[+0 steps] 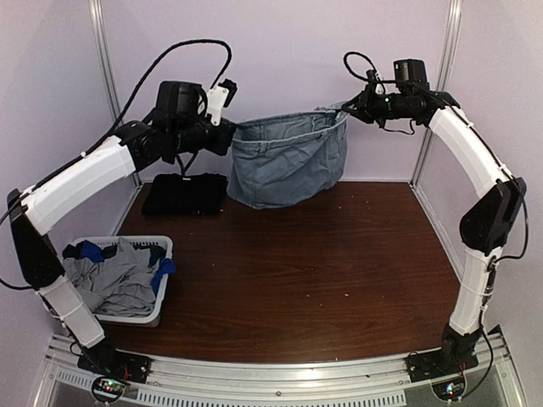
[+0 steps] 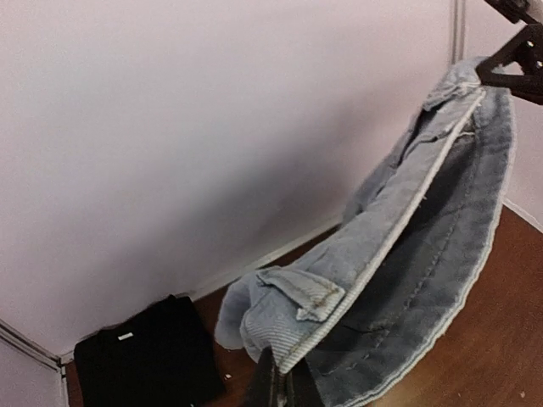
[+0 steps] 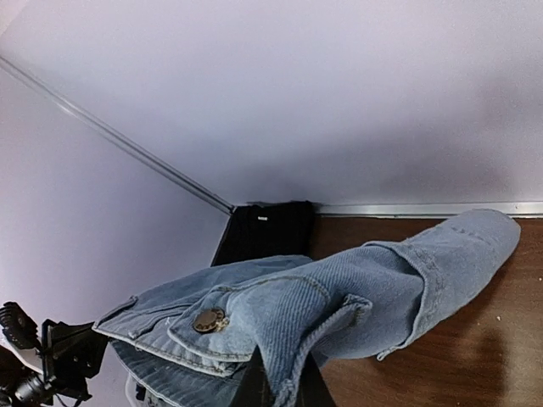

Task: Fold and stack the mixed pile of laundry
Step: Flatten out the crumpled skirt at the center of the board, then pick up the flattened skirt from the center of the board.

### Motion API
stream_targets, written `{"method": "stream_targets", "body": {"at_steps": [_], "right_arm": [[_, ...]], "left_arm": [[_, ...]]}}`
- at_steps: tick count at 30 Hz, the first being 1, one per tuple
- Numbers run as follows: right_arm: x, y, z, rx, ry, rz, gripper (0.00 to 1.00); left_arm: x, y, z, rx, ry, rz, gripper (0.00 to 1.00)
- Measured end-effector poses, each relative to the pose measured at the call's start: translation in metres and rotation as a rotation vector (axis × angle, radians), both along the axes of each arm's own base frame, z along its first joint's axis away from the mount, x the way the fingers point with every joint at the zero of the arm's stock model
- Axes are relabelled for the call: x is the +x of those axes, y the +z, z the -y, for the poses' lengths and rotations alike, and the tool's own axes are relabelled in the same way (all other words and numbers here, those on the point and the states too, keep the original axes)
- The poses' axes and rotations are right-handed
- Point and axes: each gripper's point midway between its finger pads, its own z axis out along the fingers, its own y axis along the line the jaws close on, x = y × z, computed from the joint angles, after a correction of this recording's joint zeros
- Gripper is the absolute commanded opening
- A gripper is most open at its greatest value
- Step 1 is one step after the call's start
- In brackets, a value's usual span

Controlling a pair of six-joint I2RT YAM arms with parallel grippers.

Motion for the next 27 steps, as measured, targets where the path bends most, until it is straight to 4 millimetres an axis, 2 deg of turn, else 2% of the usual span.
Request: {"method": "stream_targets", "body": {"at_steps": [1, 2, 3, 4, 5, 6, 7, 9, 10, 11, 13, 14, 16, 20, 23, 27], "right_arm": [[-0.018, -0.018, -0.001, -0.049, 0.031, -0.031, 0.16], [-0.031, -0.029, -0.005, -0.076, 0.054, -0.061, 0.3], [-0.048, -0.042, -0.007, -0.108, 0.076, -0.078, 0.51], [-0.073, -0.063, -0.01, -0.165, 0.109, -0.104, 0.69], [-0.103, -0.087, -0.014, -0.22, 0.152, -0.142, 0.84], [-0.133, -0.11, -0.018, -0.269, 0.201, -0.18, 0.94], [-0.16, -0.132, -0.021, -0.306, 0.249, -0.221, 0.99], [-0.203, -0.171, -0.022, -0.339, 0.326, -0.301, 1.0], [-0.221, -0.192, -0.016, -0.35, 0.344, -0.355, 1.0], [-0.235, -0.212, -0.008, -0.355, 0.344, -0.405, 1.0], [-0.25, -0.237, 0.009, -0.34, 0.32, -0.485, 0.97], [-0.254, -0.245, 0.015, -0.322, 0.306, -0.513, 0.93], [-0.254, -0.253, 0.021, -0.291, 0.284, -0.546, 0.86], [-0.245, -0.274, 0.015, -0.244, 0.269, -0.613, 0.77], [-0.235, -0.295, 0.011, -0.236, 0.255, -0.672, 0.76], [-0.229, -0.32, 0.008, -0.229, 0.242, -0.733, 0.76]], "left_arm": [[-0.017, -0.011, 0.0, 0.006, -0.047, -0.019, 0.0], [-0.037, -0.024, -0.001, 0.018, -0.094, -0.045, 0.05], [-0.057, -0.039, -0.002, 0.033, -0.138, -0.075, 0.3], [-0.078, -0.055, -0.001, 0.052, -0.185, -0.105, 0.61], [-0.105, -0.076, -0.001, 0.078, -0.239, -0.148, 0.72], [-0.127, -0.094, 0.0, 0.102, -0.289, -0.183, 0.76], [-0.15, -0.115, 0.001, 0.125, -0.337, -0.233, 0.79], [-0.193, -0.161, -0.005, 0.152, -0.403, -0.349, 0.86], [-0.208, -0.182, -0.014, 0.159, -0.407, -0.407, 0.9], [-0.217, -0.199, -0.026, 0.16, -0.388, -0.456, 0.91], [-0.226, -0.216, -0.045, 0.155, -0.337, -0.512, 0.88], [-0.226, -0.217, -0.051, 0.151, -0.315, -0.52, 0.84], [-0.222, -0.216, -0.05, 0.144, -0.289, -0.531, 0.73], [-0.197, -0.229, -0.024, 0.201, -0.251, -0.593, 0.62], [-0.187, -0.258, -0.009, 0.246, -0.234, -0.66, 0.58], [-0.196, -0.279, 0.001, 0.28, -0.291, -0.735, 0.61]]}}
